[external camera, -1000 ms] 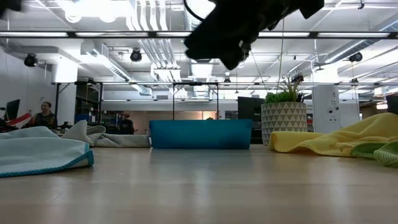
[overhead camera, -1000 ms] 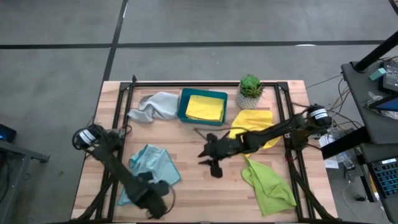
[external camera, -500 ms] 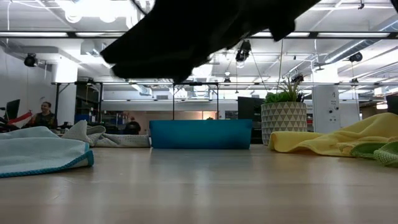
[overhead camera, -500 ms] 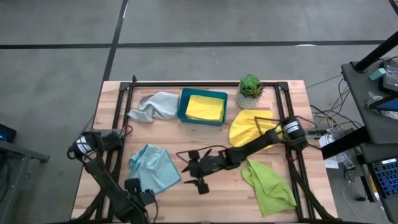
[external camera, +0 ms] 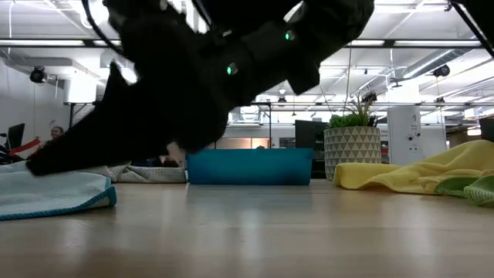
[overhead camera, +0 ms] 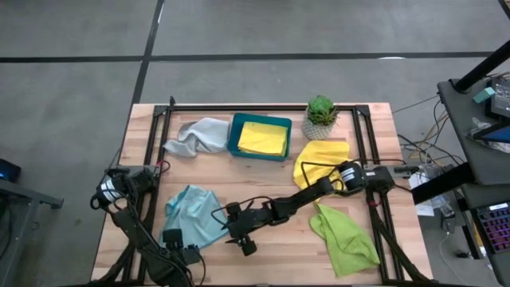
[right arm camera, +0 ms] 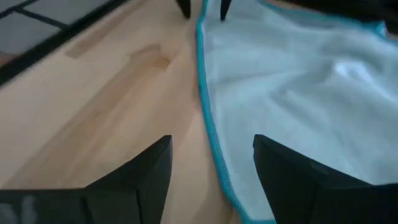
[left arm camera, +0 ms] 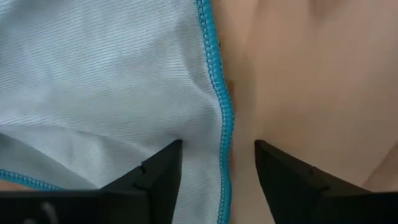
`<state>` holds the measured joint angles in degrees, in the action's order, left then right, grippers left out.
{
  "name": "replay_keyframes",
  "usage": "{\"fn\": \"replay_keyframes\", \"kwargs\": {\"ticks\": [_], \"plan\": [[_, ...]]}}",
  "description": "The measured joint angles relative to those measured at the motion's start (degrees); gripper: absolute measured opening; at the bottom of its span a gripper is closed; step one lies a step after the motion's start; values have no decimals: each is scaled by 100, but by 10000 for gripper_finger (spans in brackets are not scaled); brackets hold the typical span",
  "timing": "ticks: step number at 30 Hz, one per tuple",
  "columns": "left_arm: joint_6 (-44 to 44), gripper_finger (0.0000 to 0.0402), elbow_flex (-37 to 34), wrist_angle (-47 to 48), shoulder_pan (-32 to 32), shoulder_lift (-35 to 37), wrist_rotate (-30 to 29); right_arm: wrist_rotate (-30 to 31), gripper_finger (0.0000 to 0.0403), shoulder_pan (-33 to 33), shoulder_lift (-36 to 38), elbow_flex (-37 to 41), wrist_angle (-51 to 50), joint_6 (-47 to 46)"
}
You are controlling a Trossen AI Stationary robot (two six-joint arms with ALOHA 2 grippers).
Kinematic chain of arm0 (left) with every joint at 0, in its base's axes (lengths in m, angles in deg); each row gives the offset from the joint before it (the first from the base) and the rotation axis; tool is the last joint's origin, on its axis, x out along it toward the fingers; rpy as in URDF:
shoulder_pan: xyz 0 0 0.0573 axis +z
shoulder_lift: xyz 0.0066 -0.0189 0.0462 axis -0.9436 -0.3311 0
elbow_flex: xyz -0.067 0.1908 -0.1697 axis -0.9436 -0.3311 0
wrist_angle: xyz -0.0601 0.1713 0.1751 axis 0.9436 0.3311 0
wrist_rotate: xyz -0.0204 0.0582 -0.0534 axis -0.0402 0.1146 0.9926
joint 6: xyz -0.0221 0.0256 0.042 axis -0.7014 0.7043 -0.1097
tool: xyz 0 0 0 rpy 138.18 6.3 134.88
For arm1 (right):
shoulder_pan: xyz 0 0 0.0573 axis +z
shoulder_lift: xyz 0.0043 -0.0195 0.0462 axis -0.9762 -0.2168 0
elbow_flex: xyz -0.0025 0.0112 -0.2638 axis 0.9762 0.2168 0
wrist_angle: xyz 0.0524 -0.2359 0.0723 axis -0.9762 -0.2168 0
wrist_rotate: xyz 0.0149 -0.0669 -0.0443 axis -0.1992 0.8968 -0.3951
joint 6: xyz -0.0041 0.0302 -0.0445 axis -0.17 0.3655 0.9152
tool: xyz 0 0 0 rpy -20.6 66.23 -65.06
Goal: Fold microfiber towels
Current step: Fold the light blue microfiber cloth
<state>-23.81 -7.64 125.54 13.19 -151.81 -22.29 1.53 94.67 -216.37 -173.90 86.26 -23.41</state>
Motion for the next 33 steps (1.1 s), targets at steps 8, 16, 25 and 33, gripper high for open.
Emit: {"fn": "replay_keyframes", "kwargs": {"ticks": [8, 16, 25, 33], "plan": [[-8, 101, -18, 22, 4, -1, -75, 11, 212, -153, -356, -164, 5, -136], [-22, 10, -32, 71, 16, -8, -267, -14, 110, -324, -414, -216, 11, -424], [9, 1, 175, 179, 57, 112, -402, -322, 10, -267, -161, -198, -545, -256], [8, 0, 374, 181, 63, 666, -1136, 264, 9, 164, 954, -183, -1963, 357]]}}
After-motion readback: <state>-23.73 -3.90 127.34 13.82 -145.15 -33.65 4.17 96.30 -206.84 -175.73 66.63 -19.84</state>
